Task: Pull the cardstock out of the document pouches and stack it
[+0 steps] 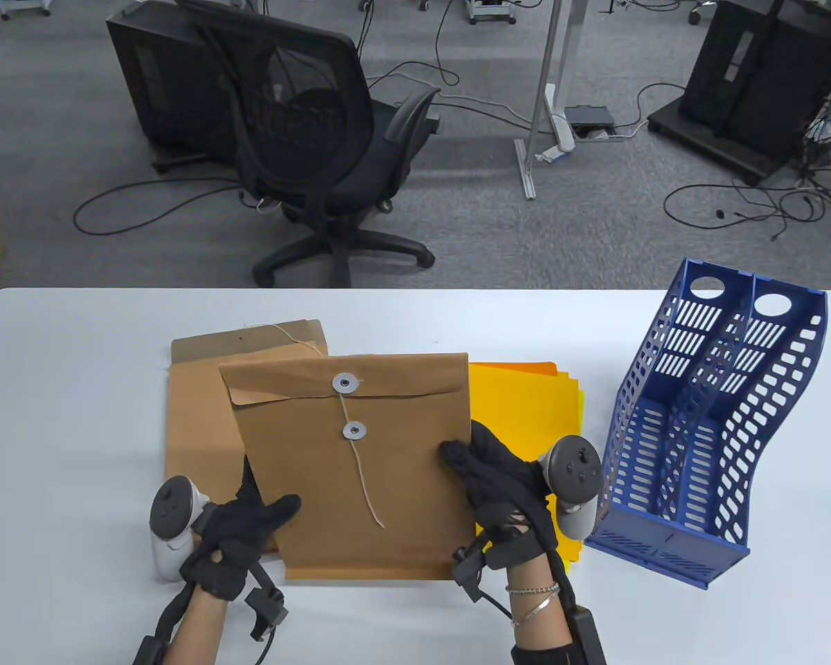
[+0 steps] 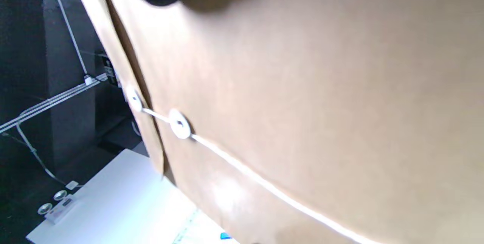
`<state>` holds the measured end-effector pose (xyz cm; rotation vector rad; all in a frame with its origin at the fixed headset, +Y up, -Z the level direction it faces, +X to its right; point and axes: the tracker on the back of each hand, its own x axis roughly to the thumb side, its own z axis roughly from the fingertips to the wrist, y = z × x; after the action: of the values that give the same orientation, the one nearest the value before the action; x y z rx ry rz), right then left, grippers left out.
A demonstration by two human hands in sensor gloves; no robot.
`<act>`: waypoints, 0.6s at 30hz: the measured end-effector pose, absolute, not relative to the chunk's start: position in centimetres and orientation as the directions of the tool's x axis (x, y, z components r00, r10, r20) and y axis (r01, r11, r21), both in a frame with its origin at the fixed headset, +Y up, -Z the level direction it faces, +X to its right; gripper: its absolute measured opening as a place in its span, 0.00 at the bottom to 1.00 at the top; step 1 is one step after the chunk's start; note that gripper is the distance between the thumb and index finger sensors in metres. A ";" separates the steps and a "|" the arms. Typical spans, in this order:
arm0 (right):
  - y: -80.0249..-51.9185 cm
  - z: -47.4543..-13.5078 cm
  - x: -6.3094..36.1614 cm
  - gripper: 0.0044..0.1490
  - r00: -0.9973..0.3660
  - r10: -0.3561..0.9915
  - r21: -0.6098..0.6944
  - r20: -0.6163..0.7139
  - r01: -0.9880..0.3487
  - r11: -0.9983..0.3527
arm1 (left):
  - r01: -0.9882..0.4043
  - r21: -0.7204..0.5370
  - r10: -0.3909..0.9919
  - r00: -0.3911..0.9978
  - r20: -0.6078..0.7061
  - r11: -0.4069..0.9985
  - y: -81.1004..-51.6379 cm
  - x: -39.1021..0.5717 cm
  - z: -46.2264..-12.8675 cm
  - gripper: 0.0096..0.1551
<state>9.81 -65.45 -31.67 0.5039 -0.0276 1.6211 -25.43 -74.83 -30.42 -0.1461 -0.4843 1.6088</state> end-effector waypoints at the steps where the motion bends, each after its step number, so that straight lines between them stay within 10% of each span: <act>1: -65.5 -31.6 9.8 0.29 -0.032 0.943 0.264 0.330 -0.956 -0.125 | -0.916 -0.394 0.967 -0.164 0.196 -0.076 -74.9 -25.4 -30.5 0.48; 6: -65.7 -31.5 9.9 0.31 -0.055 0.943 0.222 0.328 -0.966 -0.134 | -0.837 -0.516 0.942 -0.300 0.152 -0.183 -74.7 -25.0 -30.5 0.28; 9: -65.4 -30.8 9.9 0.50 -0.114 0.932 0.151 0.345 -0.973 -0.175 | -0.865 -0.464 0.940 -0.298 0.164 -0.193 -74.8 -25.1 -30.5 0.27; 18: -62.8 -27.0 3.8 0.50 -0.805 0.402 -0.327 0.437 -0.558 -0.763 | -0.897 -0.366 0.926 -0.332 0.182 -0.249 -75.0 -25.0 -30.0 0.27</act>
<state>3.79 -62.85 -27.02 0.4691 -0.6119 2.4990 -25.00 -75.04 -30.01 -0.0828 -0.4825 1.8477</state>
